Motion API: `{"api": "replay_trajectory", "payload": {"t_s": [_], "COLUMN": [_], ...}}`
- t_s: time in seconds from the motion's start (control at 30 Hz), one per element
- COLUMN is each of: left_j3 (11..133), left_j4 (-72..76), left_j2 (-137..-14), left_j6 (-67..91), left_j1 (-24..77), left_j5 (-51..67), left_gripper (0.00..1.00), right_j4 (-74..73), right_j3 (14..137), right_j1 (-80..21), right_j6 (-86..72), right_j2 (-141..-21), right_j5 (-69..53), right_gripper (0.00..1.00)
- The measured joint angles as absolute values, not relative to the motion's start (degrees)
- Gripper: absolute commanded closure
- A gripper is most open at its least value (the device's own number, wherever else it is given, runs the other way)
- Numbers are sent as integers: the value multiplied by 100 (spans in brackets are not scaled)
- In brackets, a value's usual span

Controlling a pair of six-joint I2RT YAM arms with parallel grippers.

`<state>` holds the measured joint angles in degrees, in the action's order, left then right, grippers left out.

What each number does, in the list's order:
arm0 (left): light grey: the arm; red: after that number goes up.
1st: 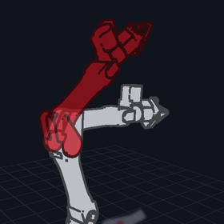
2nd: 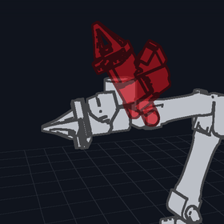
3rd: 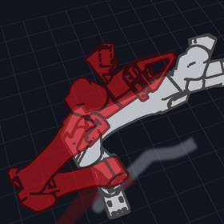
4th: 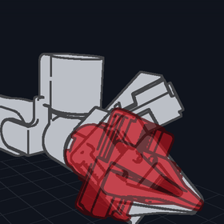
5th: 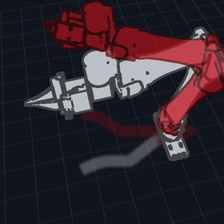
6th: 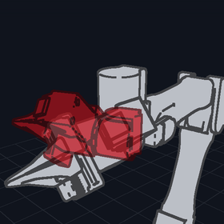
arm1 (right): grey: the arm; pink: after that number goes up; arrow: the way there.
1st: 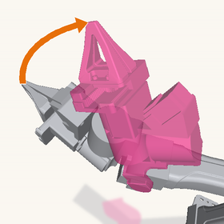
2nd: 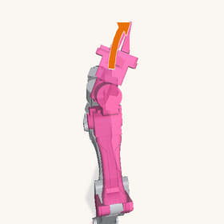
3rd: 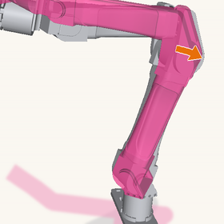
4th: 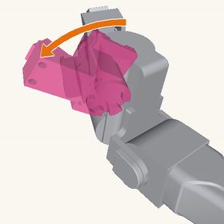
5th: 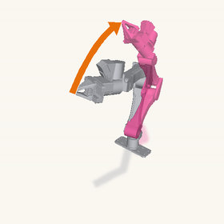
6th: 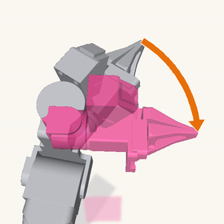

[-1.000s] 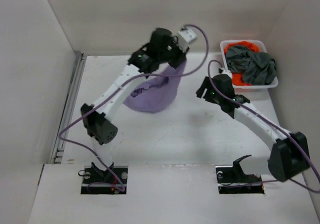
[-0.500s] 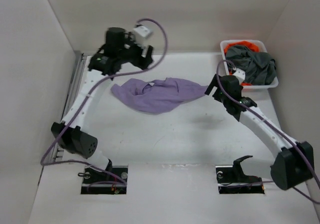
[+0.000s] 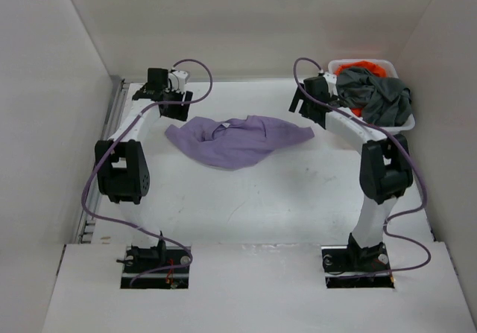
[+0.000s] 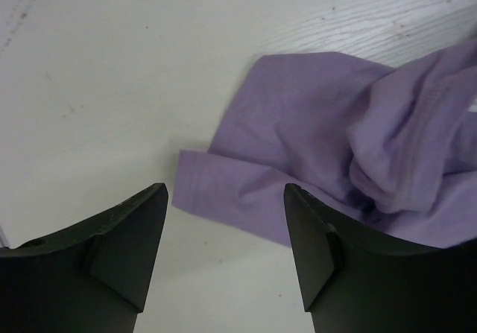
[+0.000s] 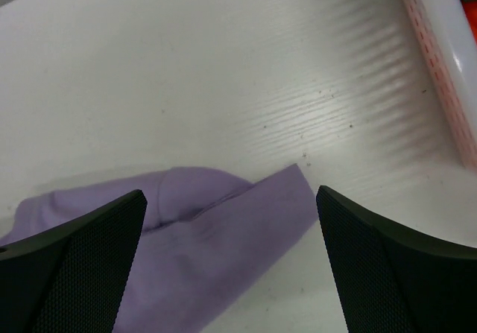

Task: Fold and stack the t-shirts
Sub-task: Move the tshirt to the center of the board, then flatten out the tshirt

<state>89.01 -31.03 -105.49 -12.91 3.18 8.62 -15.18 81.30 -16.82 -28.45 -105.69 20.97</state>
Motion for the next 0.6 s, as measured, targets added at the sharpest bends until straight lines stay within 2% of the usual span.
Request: {"api": "replay_trajectory", "payload": {"t_s": [0.2,0.4,0.5,0.6], "left_j3": [8873,8501,8337,8221], "left_j4": [-2921,-2783,-2696,-2650], "left_j2": [-11115,-11244,-11340,-11428], "left_j6": [-1328,-1337,-1343,-1363], "left_j1": [325,296,303,307], "left_j5": [569,377,298,276], "left_gripper": [37,37,45,62], "right_j4": [-1737,-1883,-1894,-1946], "right_j3": [8311,8315,8283,8276], "right_j1": [-1616,-1621,-1645,-1684], "right_j6": [-2797,-2738,-2740,-2740], "right_j2": [-11281,-11316,-11314,-11314], "right_j5": [2099,2102,2119,2182], "right_gripper": [0,0,1,1]}}
